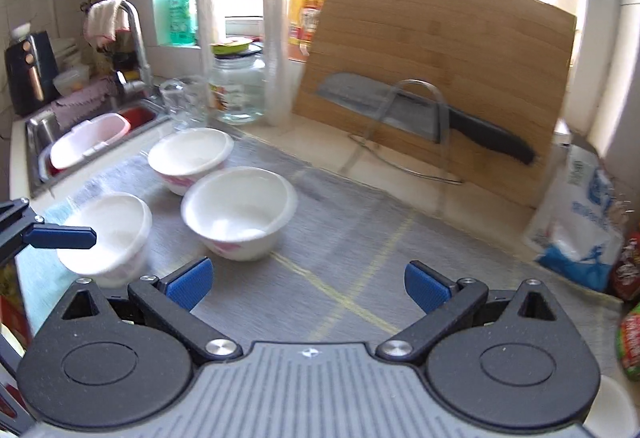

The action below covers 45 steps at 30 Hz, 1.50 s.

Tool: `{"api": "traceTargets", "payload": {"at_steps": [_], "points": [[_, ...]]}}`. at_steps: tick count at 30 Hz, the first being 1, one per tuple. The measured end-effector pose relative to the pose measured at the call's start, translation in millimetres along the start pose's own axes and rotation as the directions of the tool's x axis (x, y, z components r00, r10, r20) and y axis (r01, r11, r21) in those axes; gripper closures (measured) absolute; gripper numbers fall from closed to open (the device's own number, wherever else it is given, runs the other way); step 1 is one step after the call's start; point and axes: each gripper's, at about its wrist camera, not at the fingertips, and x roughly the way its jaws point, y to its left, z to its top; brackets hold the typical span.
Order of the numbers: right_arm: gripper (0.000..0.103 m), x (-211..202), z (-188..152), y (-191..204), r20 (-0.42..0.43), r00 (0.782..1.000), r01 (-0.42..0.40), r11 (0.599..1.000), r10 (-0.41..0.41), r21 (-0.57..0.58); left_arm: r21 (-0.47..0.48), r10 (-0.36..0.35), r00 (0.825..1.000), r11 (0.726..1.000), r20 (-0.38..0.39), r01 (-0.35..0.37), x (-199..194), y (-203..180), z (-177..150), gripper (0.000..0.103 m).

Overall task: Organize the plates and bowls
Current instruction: 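Withdraw the right tool from the stack and move it to the white bowls, then grasp the rim of a pink-flower white bowl with the right tool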

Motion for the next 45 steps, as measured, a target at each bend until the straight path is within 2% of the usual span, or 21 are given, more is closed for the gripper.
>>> {"api": "traceTargets", "payload": {"at_steps": [7,15,21,28,33,36,40,45], "points": [[0.0,24,18,61,-0.017,1.0,-0.007,1.0,0.007,0.006,0.009,-0.006,1.0,1.0,-0.012,0.006,-22,59,-26,0.001],[0.0,46,26,104,-0.06,0.996,-0.066,0.997,0.069,0.04,0.009,-0.021,0.998,1.0,-0.057,0.022,-13,98,-54,0.001],[0.0,65,25,112,-0.108,0.985,-0.132,0.99,0.135,0.04,-0.031,-0.02,0.996,0.999,-0.086,0.018,8,102,-61,0.001],[0.001,92,25,123,-0.159,0.97,-0.185,0.983,0.184,0.006,0.04,-0.035,0.996,0.998,-0.08,0.038,14,92,-59,0.002],[0.006,102,27,121,-0.174,0.955,-0.238,0.971,0.24,0.033,0.058,-0.036,0.997,0.998,-0.062,0.039,12,88,-58,0.004],[0.014,106,29,119,-0.184,0.945,-0.265,0.963,0.27,0.049,0.057,-0.03,0.998,0.998,-0.063,0.034,11,88,-59,0.007],[0.023,111,29,118,-0.195,0.94,-0.273,0.96,0.279,0.058,0.046,-0.029,0.998,0.998,-0.062,0.032,11,90,-60,0.008],[0.027,115,31,117,-0.204,0.934,-0.286,0.956,0.293,0.063,0.044,-0.032,0.998,0.998,-0.06,0.034,12,91,-59,0.012]]}}
